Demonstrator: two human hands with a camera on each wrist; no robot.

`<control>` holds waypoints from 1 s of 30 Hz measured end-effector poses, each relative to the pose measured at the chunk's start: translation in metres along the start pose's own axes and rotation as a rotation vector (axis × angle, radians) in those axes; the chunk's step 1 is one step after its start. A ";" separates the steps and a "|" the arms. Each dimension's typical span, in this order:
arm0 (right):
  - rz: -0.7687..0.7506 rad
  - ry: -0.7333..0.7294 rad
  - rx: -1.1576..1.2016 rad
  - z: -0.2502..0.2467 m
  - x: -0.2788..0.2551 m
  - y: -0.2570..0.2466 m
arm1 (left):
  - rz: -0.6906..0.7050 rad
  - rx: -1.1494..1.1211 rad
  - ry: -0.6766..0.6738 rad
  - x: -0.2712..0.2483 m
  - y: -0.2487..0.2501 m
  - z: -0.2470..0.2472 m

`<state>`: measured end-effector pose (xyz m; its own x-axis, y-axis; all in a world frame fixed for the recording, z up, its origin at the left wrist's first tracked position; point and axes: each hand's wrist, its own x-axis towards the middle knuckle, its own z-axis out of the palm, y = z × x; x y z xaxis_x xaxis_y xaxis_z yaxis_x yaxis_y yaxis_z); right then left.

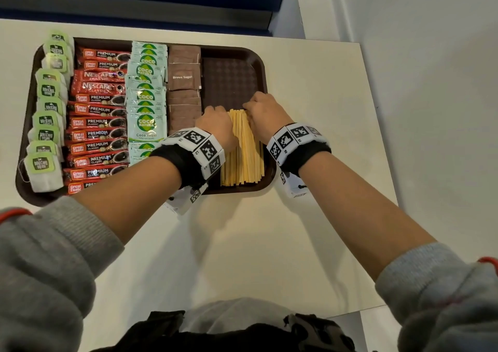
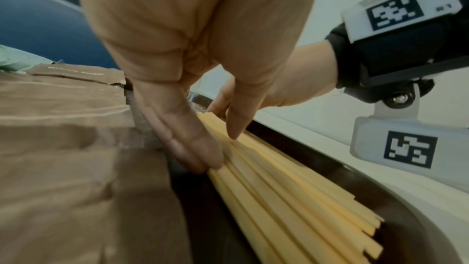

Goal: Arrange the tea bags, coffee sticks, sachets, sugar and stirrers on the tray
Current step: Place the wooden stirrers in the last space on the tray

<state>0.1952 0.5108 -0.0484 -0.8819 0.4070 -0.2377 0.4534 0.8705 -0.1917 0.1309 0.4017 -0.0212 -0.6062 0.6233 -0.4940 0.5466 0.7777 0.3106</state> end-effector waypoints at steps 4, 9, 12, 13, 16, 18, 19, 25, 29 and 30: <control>0.005 -0.021 -0.064 -0.003 -0.001 0.001 | 0.004 0.009 -0.003 -0.002 0.000 0.000; 0.027 -0.021 -0.035 -0.004 -0.002 0.000 | 0.000 0.018 -0.013 -0.004 -0.001 -0.001; -0.007 0.002 -0.009 -0.005 -0.001 -0.003 | -0.006 0.022 -0.008 -0.004 -0.001 -0.001; -0.032 0.003 0.008 -0.005 0.000 -0.005 | -0.010 0.023 -0.007 -0.004 -0.001 -0.001; -0.094 -0.054 0.038 -0.004 0.001 -0.011 | -0.019 0.028 -0.006 -0.006 0.000 -0.002; -0.101 -0.083 0.052 -0.002 0.001 -0.012 | -0.018 0.029 -0.003 -0.006 0.000 -0.003; -0.101 -0.082 0.066 -0.002 0.001 -0.012 | -0.019 0.028 -0.003 -0.006 0.000 -0.003; -0.113 -0.053 0.099 0.001 -0.001 -0.011 | -0.008 0.034 -0.002 -0.007 -0.001 -0.003; -0.126 -0.035 0.128 0.001 -0.001 -0.012 | 0.008 0.034 0.001 -0.007 -0.004 -0.003; -0.120 -0.035 0.148 0.001 -0.001 -0.012 | 0.004 0.034 0.000 -0.007 -0.004 -0.004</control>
<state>0.1906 0.4995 -0.0463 -0.9269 0.2911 -0.2370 0.3619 0.8608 -0.3578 0.1310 0.3940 -0.0159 -0.6036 0.6265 -0.4931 0.5685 0.7718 0.2848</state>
